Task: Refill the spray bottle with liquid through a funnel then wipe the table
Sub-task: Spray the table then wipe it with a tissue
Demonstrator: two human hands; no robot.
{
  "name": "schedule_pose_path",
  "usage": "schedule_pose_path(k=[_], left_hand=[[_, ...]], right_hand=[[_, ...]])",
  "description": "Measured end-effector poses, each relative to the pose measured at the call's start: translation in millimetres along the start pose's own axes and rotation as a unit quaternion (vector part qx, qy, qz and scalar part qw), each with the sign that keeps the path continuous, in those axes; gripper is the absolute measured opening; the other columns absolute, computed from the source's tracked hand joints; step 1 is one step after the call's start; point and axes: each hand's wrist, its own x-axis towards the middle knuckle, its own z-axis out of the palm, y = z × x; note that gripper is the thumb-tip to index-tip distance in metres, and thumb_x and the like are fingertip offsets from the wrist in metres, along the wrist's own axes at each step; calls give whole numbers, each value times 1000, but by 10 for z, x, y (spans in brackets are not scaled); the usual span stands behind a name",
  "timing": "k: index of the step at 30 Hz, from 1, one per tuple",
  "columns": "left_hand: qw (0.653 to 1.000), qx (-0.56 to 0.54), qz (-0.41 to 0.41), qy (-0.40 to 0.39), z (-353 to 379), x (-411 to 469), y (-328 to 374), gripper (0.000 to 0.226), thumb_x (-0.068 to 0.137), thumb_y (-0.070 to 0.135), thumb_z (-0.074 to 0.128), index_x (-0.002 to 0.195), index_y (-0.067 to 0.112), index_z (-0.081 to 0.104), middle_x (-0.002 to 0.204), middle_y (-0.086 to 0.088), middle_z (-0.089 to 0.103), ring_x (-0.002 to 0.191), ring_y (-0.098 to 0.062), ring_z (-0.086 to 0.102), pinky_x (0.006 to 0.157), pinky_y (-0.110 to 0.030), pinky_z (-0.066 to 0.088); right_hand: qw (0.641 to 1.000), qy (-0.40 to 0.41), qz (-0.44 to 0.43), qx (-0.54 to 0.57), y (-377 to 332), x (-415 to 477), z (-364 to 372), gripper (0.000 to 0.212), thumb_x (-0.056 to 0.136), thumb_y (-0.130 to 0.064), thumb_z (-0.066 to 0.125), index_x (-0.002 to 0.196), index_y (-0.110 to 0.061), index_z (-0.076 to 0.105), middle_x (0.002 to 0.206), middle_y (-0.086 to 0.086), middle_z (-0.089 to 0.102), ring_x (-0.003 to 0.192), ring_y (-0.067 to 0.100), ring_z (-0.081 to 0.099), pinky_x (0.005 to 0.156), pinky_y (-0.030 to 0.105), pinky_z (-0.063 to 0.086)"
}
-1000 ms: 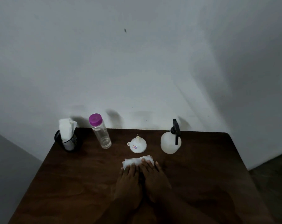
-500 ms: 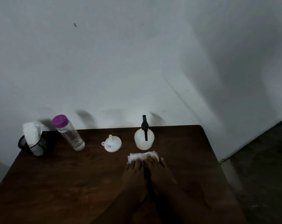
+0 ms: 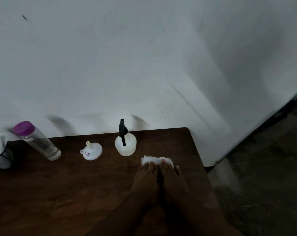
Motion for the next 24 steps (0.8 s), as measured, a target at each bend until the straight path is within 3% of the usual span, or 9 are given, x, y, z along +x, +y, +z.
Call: schedule_pose_path(k=[4, 11, 13, 15, 17, 18, 21, 22, 24], left_hand=[[1000, 12, 16, 2, 9, -98, 43, 60, 103, 42, 33, 157, 18, 20, 165, -7, 18, 154, -24, 10, 126, -47, 7], [997, 33, 55, -39, -53, -338, -191, 73, 93, 51, 9, 158, 20, 14, 167, -4, 8, 154, -19, 0, 120, -41, -10], [997, 35, 58, -42, -29, -413, -309, 63, 101, 45, 21, 158, 20, 12, 167, -4, 6, 154, -19, -1, 120, -42, -11], [996, 40, 62, -48, -23, -494, -414, 63, 101, 44, 22, 158, 21, 11, 167, -3, 5, 154, -18, -1, 122, -43, -8], [996, 47, 64, -50, -25, -564, -531, 61, 101, 43, 20, 158, 21, 12, 167, -3, 7, 154, -18, 0, 125, -45, -4], [995, 49, 66, -48, -36, -595, -588, 62, 101, 44, 19, 158, 22, 13, 167, -3, 8, 154, -18, 1, 125, -45, -3], [995, 56, 72, -39, -20, -675, -770, 72, 92, 49, 6, 158, 22, 13, 167, -2, 9, 154, -18, 3, 123, -44, -4], [995, 54, 71, -37, -7, -708, -835, 74, 90, 49, 3, 158, 22, 13, 167, -2, 9, 154, -18, 2, 122, -43, -5], [996, 47, 64, -34, -6, -782, -970, 76, 89, 49, 1, 158, 22, 12, 167, -2, 8, 154, -17, 1, 122, -43, -6]], right_hand=[[1000, 1, 6, 11, -3, -99, 88, 92, 69, -70, 38, 141, -15, 46, 142, 13, 58, 136, 26, 35, 115, 45, 4], [998, 6, 45, 37, -409, -280, 298, 92, 69, -66, 43, 138, -7, 55, 142, 21, 55, 134, 38, 49, 115, 50, 2], [999, 9, 46, 26, -571, -303, 382, 89, 70, -61, 58, 137, -3, 57, 142, 25, 53, 130, 41, 53, 115, 49, 2], [998, 17, 57, 20, -723, -290, 425, 96, 60, -56, 79, 135, 1, 58, 141, 29, 52, 128, 43, 55, 115, 48, 1], [997, 32, 69, 24, -917, -309, 382, 103, 53, -55, 84, 134, 3, 58, 140, 32, 51, 127, 46, 54, 116, 47, 1], [997, 34, 66, 13, -1006, -336, 306, 106, 57, -56, 83, 139, 4, 52, 145, 33, 43, 132, 47, 48, 118, 44, 0], [998, 35, 50, 6, -1220, -382, 200, 104, 87, -55, 59, 156, 1, 5, 158, 30, -7, 150, 45, 2, 117, 44, -11], [998, 47, 47, 11, -1299, -368, 186, 104, 87, -55, 59, 155, 1, 4, 157, 30, -8, 150, 46, 1, 116, 49, -6], [996, 73, 50, 3, -1451, -351, 139, 112, 70, -58, 75, 151, 4, 28, 154, 36, 19, 143, 50, 26, 113, 54, 18]])
